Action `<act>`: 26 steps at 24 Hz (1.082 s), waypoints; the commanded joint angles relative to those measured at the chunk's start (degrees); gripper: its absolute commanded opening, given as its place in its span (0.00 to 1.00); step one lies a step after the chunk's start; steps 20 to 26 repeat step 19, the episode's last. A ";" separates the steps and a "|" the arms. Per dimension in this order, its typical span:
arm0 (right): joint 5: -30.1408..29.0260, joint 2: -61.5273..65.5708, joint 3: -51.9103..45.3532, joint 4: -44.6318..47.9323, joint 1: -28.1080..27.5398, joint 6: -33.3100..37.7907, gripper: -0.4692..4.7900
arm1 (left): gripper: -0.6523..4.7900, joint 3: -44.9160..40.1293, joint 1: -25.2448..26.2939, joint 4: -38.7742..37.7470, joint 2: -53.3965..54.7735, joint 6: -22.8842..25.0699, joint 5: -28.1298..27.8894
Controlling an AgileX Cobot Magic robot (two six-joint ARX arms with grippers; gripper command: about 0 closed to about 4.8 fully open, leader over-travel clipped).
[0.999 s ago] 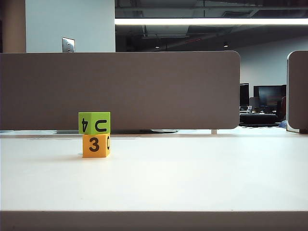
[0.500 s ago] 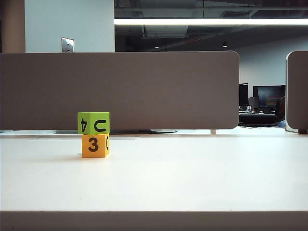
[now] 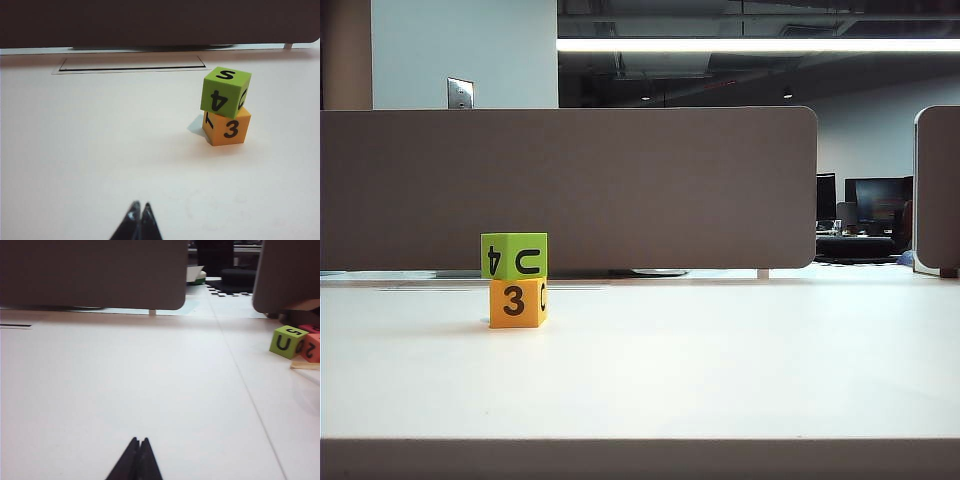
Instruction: Stack the letter block on the right onto the letter block on the left.
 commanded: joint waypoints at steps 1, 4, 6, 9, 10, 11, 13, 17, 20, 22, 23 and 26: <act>0.02 -0.07 -0.17 1.36 0.33 -0.20 0.08 | 0.11 0.26 0.09 0.37 0.02 -0.11 -0.20; 0.39 -0.11 -0.20 1.27 0.33 -0.17 0.08 | 0.11 0.24 0.04 -0.31 0.02 -0.17 -0.11; 0.42 -0.09 -0.20 1.27 0.33 -0.17 0.08 | 0.11 0.24 0.04 -0.28 0.02 -0.17 -0.02; 0.42 -0.11 -0.20 1.29 0.33 -0.17 0.08 | 0.11 0.24 0.04 -0.28 0.02 -0.17 -0.02; 0.42 -0.11 -0.20 1.27 0.33 -0.17 0.08 | 0.11 0.24 0.04 -0.28 0.02 -0.17 0.00; 0.42 -0.09 -0.20 1.27 0.33 -0.17 0.08 | 0.11 0.24 0.04 -0.28 0.02 -0.17 -0.02; 0.42 -0.09 -0.20 1.27 0.33 -0.17 0.08 | 0.11 0.24 0.04 -0.28 0.02 -0.17 -0.02; 0.42 -0.09 -0.20 1.27 0.33 -0.17 0.08 | 0.11 0.24 0.04 -0.28 0.02 -0.17 -0.02; 0.42 -0.11 -0.20 1.29 0.33 -0.17 0.08 | 0.11 0.24 0.04 -0.28 0.02 -0.17 -0.02; 0.42 -0.11 -0.20 1.29 0.33 -0.17 0.08 | 0.11 0.24 0.04 -0.28 0.02 -0.17 -0.02; 0.42 -0.11 -0.20 1.29 0.33 -0.17 0.08 | 0.11 0.24 0.04 -0.28 0.02 -0.17 -0.02; 0.42 -0.11 -0.20 1.29 0.33 -0.17 0.08 | 0.11 0.24 0.04 -0.28 0.02 -0.17 -0.02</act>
